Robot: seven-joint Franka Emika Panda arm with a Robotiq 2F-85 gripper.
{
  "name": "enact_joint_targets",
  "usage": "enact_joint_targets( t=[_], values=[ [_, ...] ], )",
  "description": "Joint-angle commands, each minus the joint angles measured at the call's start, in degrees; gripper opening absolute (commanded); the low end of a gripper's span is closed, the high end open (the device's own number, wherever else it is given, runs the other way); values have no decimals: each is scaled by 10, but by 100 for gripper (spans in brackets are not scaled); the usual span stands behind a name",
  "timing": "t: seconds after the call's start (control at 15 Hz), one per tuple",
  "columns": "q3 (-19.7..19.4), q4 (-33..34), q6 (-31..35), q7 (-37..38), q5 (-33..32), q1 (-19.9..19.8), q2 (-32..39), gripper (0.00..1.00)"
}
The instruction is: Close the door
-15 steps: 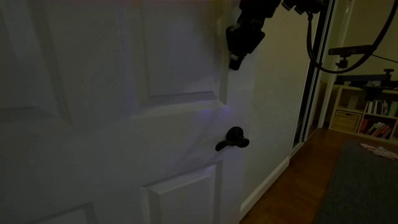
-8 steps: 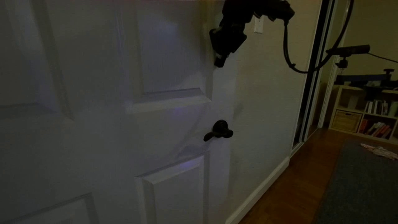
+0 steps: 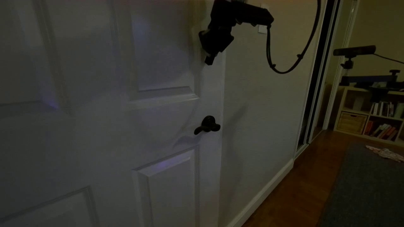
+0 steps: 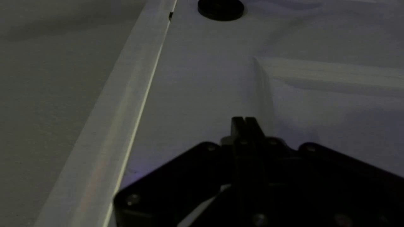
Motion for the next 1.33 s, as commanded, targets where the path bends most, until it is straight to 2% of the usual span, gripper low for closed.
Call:
enact_joint_targets(
  t=[0.0,0.4,0.53,0.8,0.93,1.0,1.07,1.27],
  values=[
    [-19,60,8,-23,8,11,44,6],
    [-29,148,6,-47,14,15,108,6],
    [-30,158,5,-52,19,17,114,6],
    [-28,107,7,-46,41,12,72,5],
    [-19,84,-12,-54,69,7,54,4],
    [-16,65,-32,-59,83,7,38,9],
    [-15,49,-49,-62,92,8,25,29],
    [-16,-19,-115,-51,103,13,-33,46]
  ],
)
